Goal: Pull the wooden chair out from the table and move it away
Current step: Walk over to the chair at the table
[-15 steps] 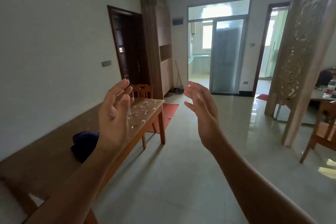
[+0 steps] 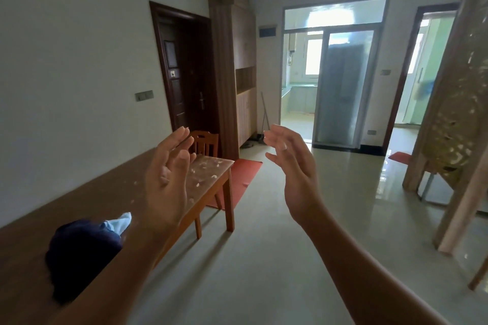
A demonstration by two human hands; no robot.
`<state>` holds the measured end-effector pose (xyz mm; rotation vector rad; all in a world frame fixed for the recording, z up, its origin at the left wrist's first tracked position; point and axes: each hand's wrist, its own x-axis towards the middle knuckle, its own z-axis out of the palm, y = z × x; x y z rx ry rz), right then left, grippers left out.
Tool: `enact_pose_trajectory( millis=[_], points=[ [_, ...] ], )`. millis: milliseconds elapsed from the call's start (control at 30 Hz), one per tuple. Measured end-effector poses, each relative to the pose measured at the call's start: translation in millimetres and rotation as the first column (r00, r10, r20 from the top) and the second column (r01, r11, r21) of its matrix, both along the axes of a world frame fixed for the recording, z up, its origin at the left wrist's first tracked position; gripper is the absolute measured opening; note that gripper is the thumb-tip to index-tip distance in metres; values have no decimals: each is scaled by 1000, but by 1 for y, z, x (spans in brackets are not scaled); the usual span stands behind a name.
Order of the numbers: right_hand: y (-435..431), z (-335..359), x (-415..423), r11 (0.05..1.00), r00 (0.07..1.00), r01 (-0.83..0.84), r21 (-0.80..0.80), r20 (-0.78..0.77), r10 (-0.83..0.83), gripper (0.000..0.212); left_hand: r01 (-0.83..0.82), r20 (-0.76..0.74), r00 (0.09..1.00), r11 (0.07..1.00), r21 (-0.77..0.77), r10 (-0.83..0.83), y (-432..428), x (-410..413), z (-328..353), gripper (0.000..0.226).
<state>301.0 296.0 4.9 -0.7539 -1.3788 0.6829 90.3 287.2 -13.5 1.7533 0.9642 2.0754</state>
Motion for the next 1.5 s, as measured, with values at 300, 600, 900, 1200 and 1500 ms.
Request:
enact_pose_trajectory(
  millis=[300, 600, 900, 1200, 1500],
  points=[
    [214, -9, 19, 1000, 1000, -17, 25, -11, 17, 65, -9, -57, 998, 1000, -9, 9, 205, 19, -10, 43],
    [468, -23, -7, 1000, 1000, -10, -6, -23, 10, 51, -32, -52, 998, 997, -68, 29, 462, -11, -29, 52],
    [728, -36, -21, 998, 999, -50, 29, -20, 51, 31, -66, -45, 997, 994, -88, 63, 709, -33, -42, 45],
    [1018, -58, -11, 977, 977, -212, 10, -16, 212, 39, -211, -7, 977, 970, -125, 211, 963, -16, -61, 55],
    [1277, -68, -64, 920, 919, -392, 9, -32, 392, 46, -320, 12, 946, 939, -129, 324, 1189, -58, -77, 46]
  ],
)
